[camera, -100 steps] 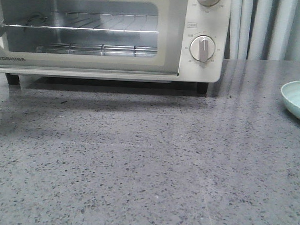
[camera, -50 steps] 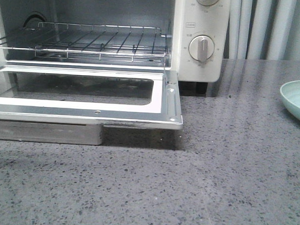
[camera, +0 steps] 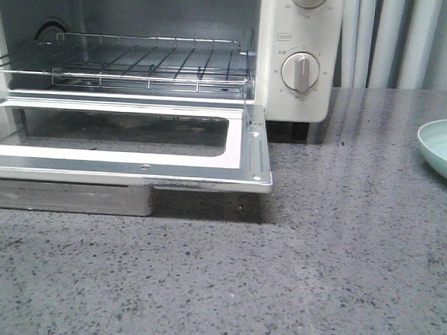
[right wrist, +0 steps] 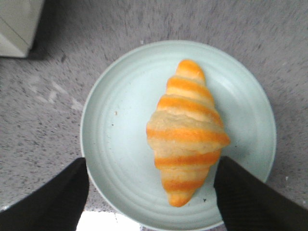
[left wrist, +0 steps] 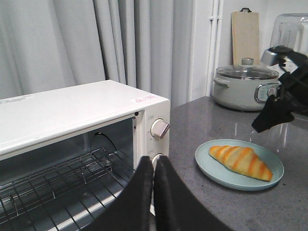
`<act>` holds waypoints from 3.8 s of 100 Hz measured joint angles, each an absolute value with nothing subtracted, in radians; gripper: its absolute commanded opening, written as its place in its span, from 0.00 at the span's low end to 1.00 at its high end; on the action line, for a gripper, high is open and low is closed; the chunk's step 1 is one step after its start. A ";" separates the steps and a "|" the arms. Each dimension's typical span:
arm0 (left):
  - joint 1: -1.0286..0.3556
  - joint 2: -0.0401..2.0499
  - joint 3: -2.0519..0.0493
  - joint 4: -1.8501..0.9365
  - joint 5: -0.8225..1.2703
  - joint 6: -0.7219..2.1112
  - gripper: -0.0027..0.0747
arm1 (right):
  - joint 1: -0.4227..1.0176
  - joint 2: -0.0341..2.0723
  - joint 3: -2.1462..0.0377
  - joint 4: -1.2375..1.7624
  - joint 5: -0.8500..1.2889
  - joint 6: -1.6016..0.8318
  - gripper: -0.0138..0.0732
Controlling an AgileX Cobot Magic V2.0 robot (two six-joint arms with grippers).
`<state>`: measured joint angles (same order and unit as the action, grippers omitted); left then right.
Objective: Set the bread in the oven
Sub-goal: 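Lower the right gripper over the croissant on the plate and grasp it, then lift the croissant with the right gripper and carry it into the oven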
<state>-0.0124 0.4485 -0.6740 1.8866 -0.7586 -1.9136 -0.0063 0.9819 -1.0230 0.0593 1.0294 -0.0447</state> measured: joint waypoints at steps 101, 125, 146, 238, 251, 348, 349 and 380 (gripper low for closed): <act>-0.012 0.449 -0.674 1.887 -0.759 -1.914 0.01 | -0.006 1.370 -1.023 -0.079 0.984 -0.044 0.74; -0.012 0.449 -0.674 1.887 -0.759 -1.914 0.01 | -0.006 1.370 -1.023 -0.079 0.991 -0.044 0.35; -0.012 0.438 -0.676 1.887 -0.759 -1.914 0.01 | -0.006 1.370 -1.025 -0.081 1.016 -0.044 0.08; 0.022 0.202 -0.594 1.864 -0.385 -1.919 0.01 | 0.555 1.168 -1.344 0.008 1.250 -0.120 0.08; 0.022 0.202 -0.592 1.864 -0.384 -1.920 0.01 | 0.685 1.193 -1.347 -0.038 1.255 -0.092 0.08; 0.022 0.202 -0.592 1.864 -0.382 -1.922 0.01 | 0.976 1.683 -1.656 -0.397 1.099 -0.066 0.08; 0.022 0.202 -0.592 1.864 -0.382 -1.922 0.01 | 0.976 1.686 -1.658 -0.405 1.095 -0.066 0.08; 0.022 0.202 -0.592 1.864 -0.388 -1.922 0.01 | 0.974 1.780 -1.716 -0.565 1.042 -0.064 0.08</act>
